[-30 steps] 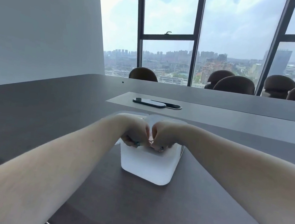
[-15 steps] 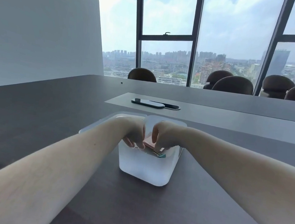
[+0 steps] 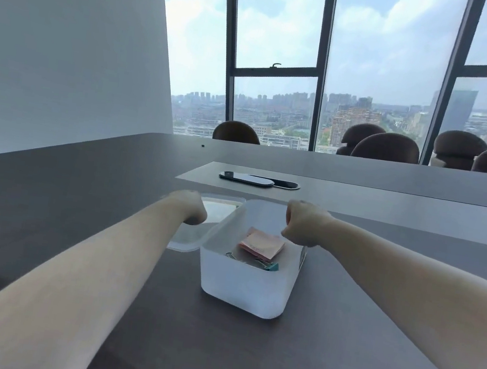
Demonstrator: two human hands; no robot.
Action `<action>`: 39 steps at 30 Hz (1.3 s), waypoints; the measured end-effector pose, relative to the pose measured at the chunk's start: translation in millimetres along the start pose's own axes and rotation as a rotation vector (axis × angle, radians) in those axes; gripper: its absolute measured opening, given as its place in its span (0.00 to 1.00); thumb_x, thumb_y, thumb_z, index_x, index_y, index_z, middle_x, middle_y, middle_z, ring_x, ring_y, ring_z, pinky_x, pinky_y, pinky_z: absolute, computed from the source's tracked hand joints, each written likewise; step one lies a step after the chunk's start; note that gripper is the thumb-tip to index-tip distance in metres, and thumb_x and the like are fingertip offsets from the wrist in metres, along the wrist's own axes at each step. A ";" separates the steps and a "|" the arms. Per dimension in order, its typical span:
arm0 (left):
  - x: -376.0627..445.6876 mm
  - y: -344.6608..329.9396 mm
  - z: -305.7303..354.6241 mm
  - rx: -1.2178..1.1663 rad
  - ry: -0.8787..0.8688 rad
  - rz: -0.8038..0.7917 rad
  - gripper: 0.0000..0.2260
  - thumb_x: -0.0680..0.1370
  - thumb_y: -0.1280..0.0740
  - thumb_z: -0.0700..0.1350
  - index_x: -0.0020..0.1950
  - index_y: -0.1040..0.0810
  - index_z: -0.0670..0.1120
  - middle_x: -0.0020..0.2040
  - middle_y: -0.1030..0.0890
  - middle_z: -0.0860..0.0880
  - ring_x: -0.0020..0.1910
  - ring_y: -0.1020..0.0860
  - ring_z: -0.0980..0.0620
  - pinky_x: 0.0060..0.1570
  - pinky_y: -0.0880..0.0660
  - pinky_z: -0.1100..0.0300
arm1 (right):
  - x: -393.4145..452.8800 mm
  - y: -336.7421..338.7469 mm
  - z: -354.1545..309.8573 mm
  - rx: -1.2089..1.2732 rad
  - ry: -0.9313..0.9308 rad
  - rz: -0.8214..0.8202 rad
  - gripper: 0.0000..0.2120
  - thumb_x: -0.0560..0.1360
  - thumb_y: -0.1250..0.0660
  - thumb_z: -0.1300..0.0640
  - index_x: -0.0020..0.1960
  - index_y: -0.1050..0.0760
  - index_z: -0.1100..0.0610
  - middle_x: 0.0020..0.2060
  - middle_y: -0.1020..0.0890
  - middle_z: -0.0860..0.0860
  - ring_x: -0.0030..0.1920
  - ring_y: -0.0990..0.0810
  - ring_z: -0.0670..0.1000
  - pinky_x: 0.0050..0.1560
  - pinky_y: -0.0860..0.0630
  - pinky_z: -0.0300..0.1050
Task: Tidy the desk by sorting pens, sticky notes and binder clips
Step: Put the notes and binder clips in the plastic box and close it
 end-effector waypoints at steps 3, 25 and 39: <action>16.6 -17.6 -13.9 -0.011 0.078 -0.069 0.23 0.79 0.46 0.47 0.74 0.38 0.41 0.73 0.32 0.42 0.70 0.31 0.42 0.67 0.33 0.51 | 0.8 -11.7 3.7 0.029 -0.047 -0.076 0.16 0.75 0.44 0.65 0.62 0.33 0.61 0.62 0.29 0.56 0.47 0.27 0.56 0.35 0.21 0.46; -4.4 85.4 -38.9 -0.022 0.343 0.350 0.20 0.76 0.41 0.41 0.68 0.27 0.42 0.69 0.28 0.40 0.69 0.30 0.39 0.66 0.37 0.48 | 12.6 -5.9 38.5 0.308 -0.106 0.018 0.03 0.76 0.46 0.65 0.50 0.36 0.62 0.49 0.24 0.62 0.49 0.17 0.64 0.48 0.19 0.57; -57.3 121.2 124.8 -0.241 -0.151 0.225 0.17 0.68 0.30 0.51 0.53 0.23 0.43 0.47 0.20 0.47 0.49 0.20 0.45 0.50 0.24 0.55 | -12.0 12.3 54.9 0.271 -0.068 0.037 0.04 0.77 0.44 0.63 0.50 0.32 0.59 0.49 0.29 0.53 0.40 0.21 0.57 0.37 0.18 0.49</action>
Point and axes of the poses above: each hand's wrist, its own x-axis towards the middle knuckle, its own y-axis out of the back of the hand, z = x × y, the point moved 10 cm from there along x, towards the middle knuckle
